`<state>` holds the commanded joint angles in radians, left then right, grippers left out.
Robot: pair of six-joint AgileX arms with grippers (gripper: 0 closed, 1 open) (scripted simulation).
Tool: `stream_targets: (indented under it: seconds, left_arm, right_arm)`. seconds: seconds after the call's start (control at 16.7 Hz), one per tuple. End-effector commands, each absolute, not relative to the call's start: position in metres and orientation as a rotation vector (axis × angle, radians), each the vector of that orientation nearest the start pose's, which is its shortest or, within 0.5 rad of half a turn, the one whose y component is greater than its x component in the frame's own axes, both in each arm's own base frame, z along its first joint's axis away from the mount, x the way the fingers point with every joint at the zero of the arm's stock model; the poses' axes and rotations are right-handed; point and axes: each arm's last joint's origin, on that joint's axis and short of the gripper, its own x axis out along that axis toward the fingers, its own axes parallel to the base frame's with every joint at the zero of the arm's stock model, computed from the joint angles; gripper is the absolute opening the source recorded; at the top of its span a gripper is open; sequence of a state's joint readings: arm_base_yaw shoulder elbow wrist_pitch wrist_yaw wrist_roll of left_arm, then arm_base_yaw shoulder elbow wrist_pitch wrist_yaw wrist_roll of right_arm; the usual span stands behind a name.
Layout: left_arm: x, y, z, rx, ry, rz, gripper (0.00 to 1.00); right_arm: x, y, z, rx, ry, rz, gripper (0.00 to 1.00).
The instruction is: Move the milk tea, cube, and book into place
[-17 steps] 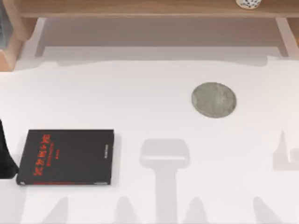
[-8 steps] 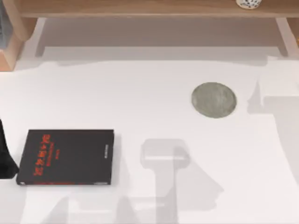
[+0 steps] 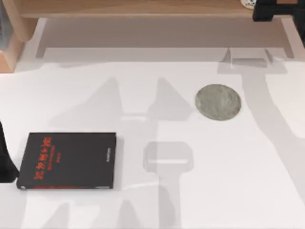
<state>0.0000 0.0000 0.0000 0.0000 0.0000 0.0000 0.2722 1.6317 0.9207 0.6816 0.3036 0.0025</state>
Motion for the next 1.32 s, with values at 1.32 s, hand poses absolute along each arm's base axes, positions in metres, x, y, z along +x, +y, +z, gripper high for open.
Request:
stream_targets:
  seconds: [1.32]
  left_arm:
    - [0.106, -0.001, 0.16, 0.0, 0.0, 0.0, 1.0]
  right_arm:
    - [0.467, 0.117, 0.227, -0.01, -0.009, -0.016, 1.0]
